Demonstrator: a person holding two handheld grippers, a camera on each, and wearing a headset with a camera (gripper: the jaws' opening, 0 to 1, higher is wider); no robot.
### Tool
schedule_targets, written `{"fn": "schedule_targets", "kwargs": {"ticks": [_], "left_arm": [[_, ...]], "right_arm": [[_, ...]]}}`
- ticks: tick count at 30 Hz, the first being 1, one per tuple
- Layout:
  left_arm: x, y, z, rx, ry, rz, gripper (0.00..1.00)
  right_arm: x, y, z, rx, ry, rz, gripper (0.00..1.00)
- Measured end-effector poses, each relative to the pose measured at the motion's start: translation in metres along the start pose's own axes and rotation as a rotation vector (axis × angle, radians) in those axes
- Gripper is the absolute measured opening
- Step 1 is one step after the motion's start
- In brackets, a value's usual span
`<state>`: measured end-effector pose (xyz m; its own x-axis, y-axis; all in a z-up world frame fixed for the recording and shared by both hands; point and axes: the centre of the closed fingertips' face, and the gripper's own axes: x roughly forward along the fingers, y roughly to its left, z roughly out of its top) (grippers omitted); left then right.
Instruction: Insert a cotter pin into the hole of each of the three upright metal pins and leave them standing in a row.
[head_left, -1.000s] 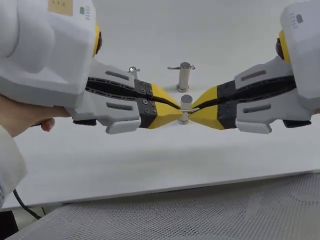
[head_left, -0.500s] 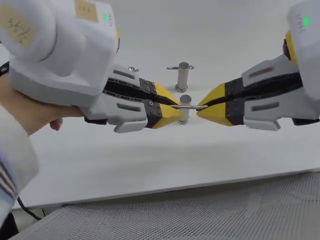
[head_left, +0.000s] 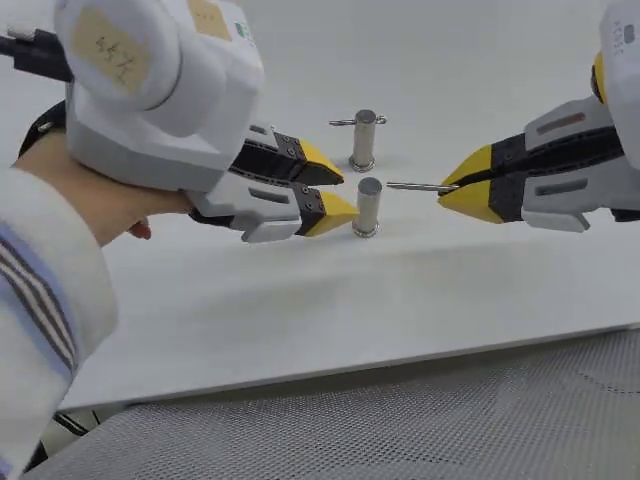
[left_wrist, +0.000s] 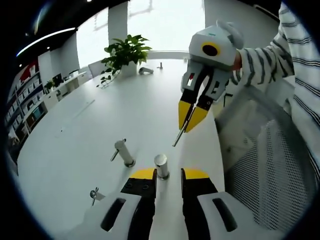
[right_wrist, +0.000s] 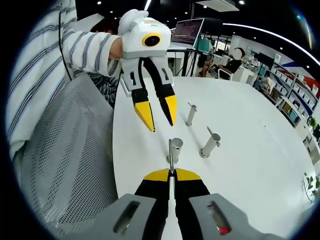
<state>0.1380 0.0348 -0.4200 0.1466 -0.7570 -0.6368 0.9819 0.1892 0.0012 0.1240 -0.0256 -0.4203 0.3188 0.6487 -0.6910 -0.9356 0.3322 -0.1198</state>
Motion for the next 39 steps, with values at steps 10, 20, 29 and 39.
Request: {"fn": "schedule_targets", "kwargs": {"ticks": [10, 20, 29, 39], "left_arm": [[0.015, 0.009, 0.007, -0.023, 0.010, 0.002, 0.16], [0.026, 0.007, 0.006, -0.008, 0.033, -0.025, 0.16], [0.028, 0.005, 0.004, 0.015, 0.056, -0.039, 0.10], [0.031, 0.005, 0.003, 0.013, 0.060, -0.051, 0.10]], "right_arm": [[0.010, -0.008, -0.012, 0.015, 0.022, 0.013, 0.00], [0.019, -0.013, -0.014, 0.006, 0.025, 0.038, 0.00], [0.022, -0.012, -0.014, -0.011, 0.032, 0.056, 0.00], [0.026, -0.010, -0.010, -0.016, 0.020, 0.066, 0.00]]}}
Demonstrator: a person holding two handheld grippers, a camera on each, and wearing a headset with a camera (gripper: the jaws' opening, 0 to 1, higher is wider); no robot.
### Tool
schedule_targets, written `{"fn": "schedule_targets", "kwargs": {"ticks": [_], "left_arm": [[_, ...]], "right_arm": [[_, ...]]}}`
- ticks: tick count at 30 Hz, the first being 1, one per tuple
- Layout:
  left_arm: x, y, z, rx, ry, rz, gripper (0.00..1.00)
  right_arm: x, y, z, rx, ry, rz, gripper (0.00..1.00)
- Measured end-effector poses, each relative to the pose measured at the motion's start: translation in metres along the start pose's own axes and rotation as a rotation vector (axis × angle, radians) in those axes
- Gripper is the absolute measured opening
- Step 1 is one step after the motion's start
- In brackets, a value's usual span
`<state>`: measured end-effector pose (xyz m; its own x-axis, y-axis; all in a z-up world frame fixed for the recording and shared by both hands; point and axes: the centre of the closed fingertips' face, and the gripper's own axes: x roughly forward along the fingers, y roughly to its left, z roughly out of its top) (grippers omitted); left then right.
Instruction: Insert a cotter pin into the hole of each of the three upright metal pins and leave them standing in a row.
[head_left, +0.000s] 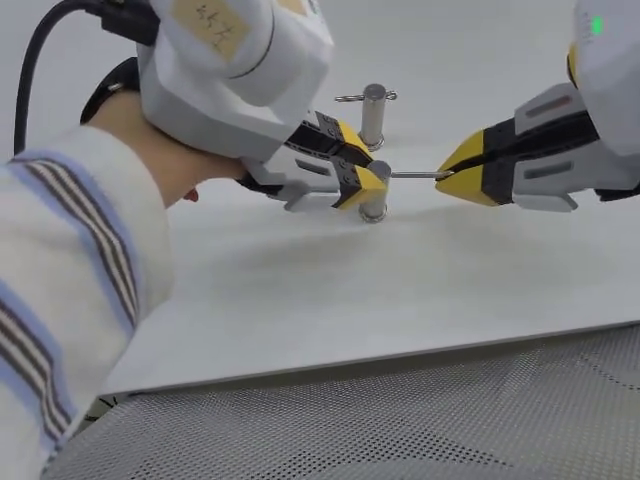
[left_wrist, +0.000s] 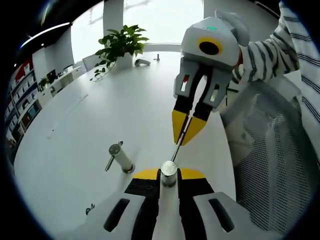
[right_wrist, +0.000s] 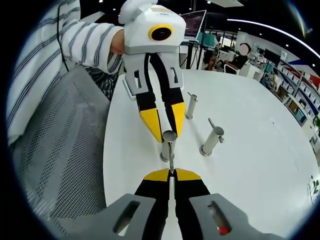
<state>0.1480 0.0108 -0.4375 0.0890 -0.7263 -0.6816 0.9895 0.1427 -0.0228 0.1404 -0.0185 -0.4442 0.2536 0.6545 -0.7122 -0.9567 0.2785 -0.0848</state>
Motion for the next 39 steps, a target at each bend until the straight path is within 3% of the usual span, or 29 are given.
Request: {"fn": "schedule_targets", "kwargs": {"ticks": [4, 9, 22, 27, 32, 39], "left_arm": [[0.000, 0.000, 0.000, 0.023, 0.007, -0.004, 0.09], [-0.001, -0.001, 0.000, 0.010, 0.013, -0.007, 0.09], [0.000, -0.002, 0.002, -0.007, 0.008, -0.011, 0.09], [0.001, -0.002, 0.002, -0.007, 0.009, -0.010, 0.09], [0.002, -0.003, 0.004, -0.056, 0.005, -0.004, 0.10], [0.002, -0.005, 0.005, -0.055, 0.009, 0.000, 0.10]], "right_arm": [[0.005, -0.001, 0.001, -0.007, 0.012, 0.001, 0.00], [0.011, -0.002, 0.000, -0.008, 0.022, 0.005, 0.00], [0.027, 0.004, 0.017, -0.054, -0.003, 0.039, 0.00], [0.022, 0.001, 0.016, -0.036, -0.026, 0.025, 0.16], [0.015, 0.002, 0.011, -0.003, -0.028, 0.021, 0.04], [0.014, 0.003, 0.015, 0.024, -0.053, 0.022, 0.00]]}}
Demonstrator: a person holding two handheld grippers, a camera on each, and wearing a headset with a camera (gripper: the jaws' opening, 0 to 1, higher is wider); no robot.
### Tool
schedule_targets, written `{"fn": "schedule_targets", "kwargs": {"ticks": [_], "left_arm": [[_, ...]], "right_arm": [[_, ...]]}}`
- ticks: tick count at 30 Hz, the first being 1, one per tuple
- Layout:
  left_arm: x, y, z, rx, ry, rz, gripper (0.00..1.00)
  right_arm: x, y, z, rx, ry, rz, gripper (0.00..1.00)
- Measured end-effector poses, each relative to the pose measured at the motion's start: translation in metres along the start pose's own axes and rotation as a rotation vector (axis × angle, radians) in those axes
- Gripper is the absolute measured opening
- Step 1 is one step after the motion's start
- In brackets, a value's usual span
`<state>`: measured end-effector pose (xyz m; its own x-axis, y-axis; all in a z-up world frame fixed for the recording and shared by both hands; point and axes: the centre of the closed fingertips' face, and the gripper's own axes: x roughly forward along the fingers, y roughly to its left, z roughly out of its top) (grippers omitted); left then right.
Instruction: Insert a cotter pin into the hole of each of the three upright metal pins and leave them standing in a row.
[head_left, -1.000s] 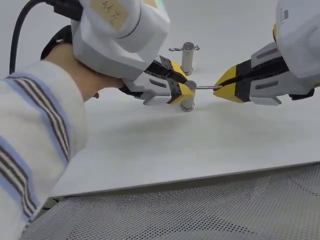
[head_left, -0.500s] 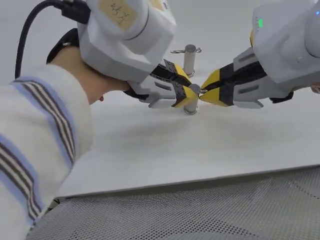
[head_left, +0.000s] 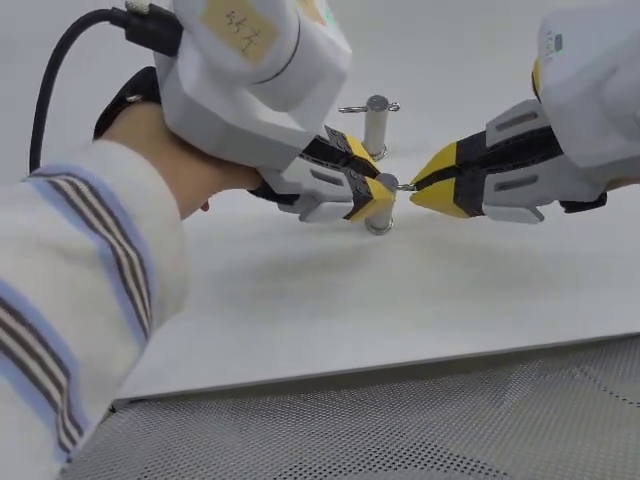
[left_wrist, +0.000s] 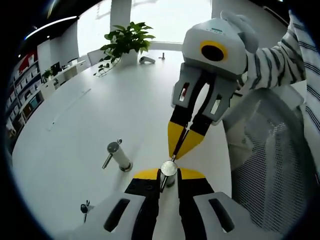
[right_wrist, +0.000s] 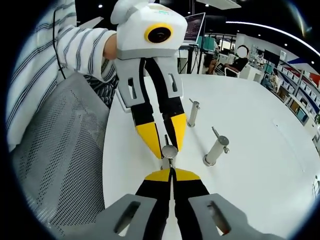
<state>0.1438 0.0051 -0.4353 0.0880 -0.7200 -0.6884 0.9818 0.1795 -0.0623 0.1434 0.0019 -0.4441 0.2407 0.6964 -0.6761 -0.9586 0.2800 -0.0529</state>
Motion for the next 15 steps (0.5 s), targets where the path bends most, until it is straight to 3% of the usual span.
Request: {"fn": "schedule_targets", "kwargs": {"ticks": [11, 13, 15], "left_arm": [[0.0004, 0.0008, -0.0011, -0.015, -0.002, 0.000, 0.10], [0.0004, 0.0000, -0.0012, -0.097, -0.020, -0.013, 0.10], [-0.0011, -0.0001, -0.0003, -0.103, -0.035, -0.017, 0.10]], "right_arm": [[0.0031, -0.0002, 0.0003, -0.006, 0.006, 0.000, 0.00], [0.0028, -0.0004, 0.0004, 0.000, 0.004, -0.001, 0.00], [0.0026, -0.0006, 0.0008, 0.010, -0.002, -0.006, 0.00]]}}
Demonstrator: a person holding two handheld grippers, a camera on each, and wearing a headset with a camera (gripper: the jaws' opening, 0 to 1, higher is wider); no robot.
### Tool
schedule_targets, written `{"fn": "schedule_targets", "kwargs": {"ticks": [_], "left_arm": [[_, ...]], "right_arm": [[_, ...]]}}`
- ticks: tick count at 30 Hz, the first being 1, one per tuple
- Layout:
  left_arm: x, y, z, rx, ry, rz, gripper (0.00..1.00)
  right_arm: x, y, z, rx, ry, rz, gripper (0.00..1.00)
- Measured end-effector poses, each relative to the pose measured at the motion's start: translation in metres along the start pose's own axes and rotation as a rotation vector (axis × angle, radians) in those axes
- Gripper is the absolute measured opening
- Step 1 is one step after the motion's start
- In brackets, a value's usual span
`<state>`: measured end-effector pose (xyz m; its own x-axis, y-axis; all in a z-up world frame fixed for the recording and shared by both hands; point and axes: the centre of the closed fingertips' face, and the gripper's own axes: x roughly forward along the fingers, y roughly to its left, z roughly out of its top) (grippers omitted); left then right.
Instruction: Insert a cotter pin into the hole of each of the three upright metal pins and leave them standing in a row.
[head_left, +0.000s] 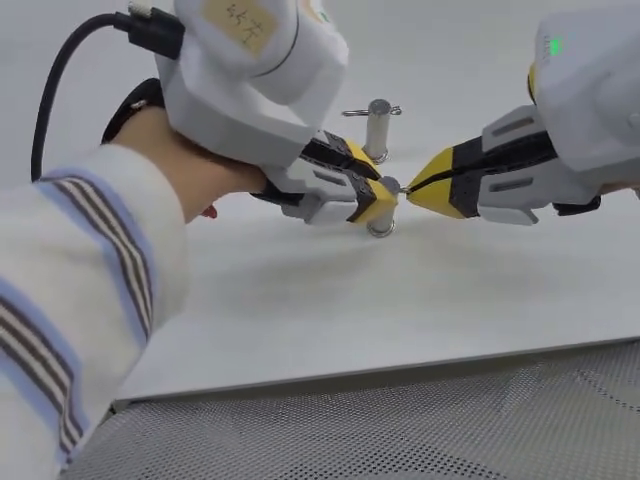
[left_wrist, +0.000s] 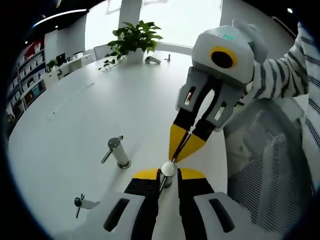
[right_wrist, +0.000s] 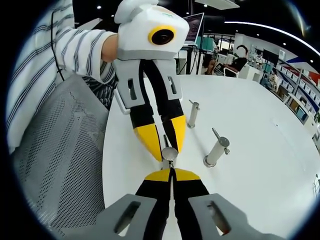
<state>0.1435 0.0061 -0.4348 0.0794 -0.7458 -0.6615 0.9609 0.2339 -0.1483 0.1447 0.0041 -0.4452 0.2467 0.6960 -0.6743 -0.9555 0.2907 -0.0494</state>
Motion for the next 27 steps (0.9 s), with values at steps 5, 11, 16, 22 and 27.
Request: {"fn": "schedule_targets", "kwargs": {"ticks": [5, 11, 16, 22, 27], "left_arm": [[-0.006, -0.001, -0.001, -0.007, -0.033, 0.008, 0.19], [-0.017, 0.000, -0.014, 0.000, -0.049, 0.045, 0.35], [-0.027, 0.003, -0.030, -0.045, -0.071, 0.069, 0.54], [-0.035, 0.009, -0.045, -0.106, -0.117, 0.114, 0.79], [-0.036, 0.011, -0.052, -0.158, -0.137, 0.172, 0.92]], "right_arm": [[0.000, -0.001, -0.002, 0.021, -0.012, -0.016, 0.01], [0.007, 0.007, -0.008, 0.064, -0.047, 0.010, 0.11], [0.016, 0.009, -0.009, 0.093, -0.084, 0.010, 0.21], [0.025, 0.010, -0.005, 0.142, -0.145, 0.023, 0.27], [0.032, 0.010, -0.006, 0.168, -0.164, 0.030, 0.26]]}}
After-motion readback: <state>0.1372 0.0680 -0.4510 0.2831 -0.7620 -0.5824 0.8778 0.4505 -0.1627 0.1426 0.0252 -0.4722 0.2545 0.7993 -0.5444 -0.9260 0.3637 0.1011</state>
